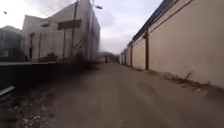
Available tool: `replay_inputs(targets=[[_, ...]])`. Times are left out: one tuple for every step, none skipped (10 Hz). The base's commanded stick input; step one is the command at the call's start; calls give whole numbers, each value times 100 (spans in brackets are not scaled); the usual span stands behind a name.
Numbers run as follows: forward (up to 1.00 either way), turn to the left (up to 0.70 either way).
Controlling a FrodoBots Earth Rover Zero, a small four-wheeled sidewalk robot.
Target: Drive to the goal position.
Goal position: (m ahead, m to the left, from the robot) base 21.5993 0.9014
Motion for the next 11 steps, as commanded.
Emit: replay_inputs(targets=[[50, 0], [50, 0], [50, 0], [50, 0], [50, 0], [50, 0], [50, 0], [50, 0], [50, 0], [50, 0], [50, 0]])
